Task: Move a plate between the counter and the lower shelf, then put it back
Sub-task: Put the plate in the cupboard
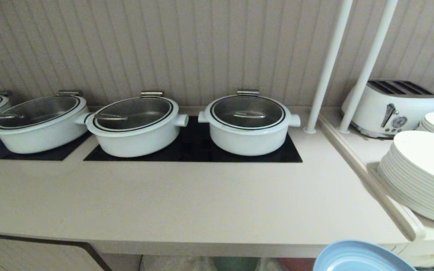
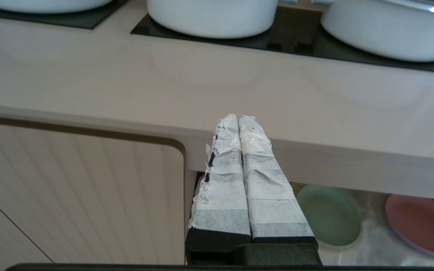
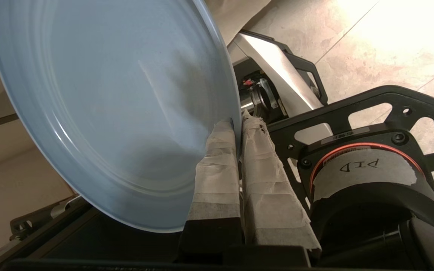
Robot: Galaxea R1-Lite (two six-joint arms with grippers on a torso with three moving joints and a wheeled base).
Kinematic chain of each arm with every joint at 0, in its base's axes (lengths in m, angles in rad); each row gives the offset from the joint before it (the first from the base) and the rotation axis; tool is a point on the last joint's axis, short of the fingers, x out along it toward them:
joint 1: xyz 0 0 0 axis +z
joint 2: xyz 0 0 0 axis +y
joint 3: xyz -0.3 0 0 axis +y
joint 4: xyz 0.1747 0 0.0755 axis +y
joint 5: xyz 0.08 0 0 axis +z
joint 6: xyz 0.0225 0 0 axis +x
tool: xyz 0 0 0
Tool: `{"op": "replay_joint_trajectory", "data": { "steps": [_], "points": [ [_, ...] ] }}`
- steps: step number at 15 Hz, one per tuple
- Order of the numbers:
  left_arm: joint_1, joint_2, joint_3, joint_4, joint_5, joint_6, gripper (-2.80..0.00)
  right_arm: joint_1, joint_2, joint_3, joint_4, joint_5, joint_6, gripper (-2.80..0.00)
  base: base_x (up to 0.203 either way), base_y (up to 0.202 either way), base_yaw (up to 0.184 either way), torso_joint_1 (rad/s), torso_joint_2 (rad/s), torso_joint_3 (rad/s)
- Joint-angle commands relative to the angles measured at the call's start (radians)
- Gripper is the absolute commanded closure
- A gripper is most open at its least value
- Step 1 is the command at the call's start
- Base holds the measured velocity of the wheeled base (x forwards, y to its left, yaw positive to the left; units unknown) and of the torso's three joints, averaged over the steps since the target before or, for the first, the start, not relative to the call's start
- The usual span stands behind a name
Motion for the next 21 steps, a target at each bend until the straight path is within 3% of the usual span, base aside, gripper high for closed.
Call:
{"op": "replay_joint_trajectory", "data": {
  "steps": [1, 11, 14, 21],
  "points": [
    [0.0, 0.0, 0.0, 0.0, 0.001, -0.001, 0.0, 0.0, 0.0, 0.0, 0.003, 0.001, 0.004, 0.0, 0.0, 0.0, 0.0, -0.159, 0.31, 0.156],
    [0.0, 0.0, -0.001, 0.0, 0.001, -0.001, 0.0, 0.0, -0.026, -0.002, 0.028, 0.003, 0.01, 0.0, 0.0, 0.0, 0.0, -0.157, 0.32, 0.161],
    [0.0, 0.0, 0.0, 0.0, 0.001, -0.001, 0.0, 0.0, -0.032, -0.019, 0.072, 0.066, 0.003, 0.0, 0.0, 0.0, 0.0, -0.175, 0.35, 0.173],
    [0.0, 0.0, -0.001, 0.0, 0.001, -0.001, 0.0, 0.002, -0.032, -0.022, 0.074, 0.081, -0.013, 0.0, 0.0, 0.0, 0.0, -0.225, 0.46, 0.225]
  ]
}}
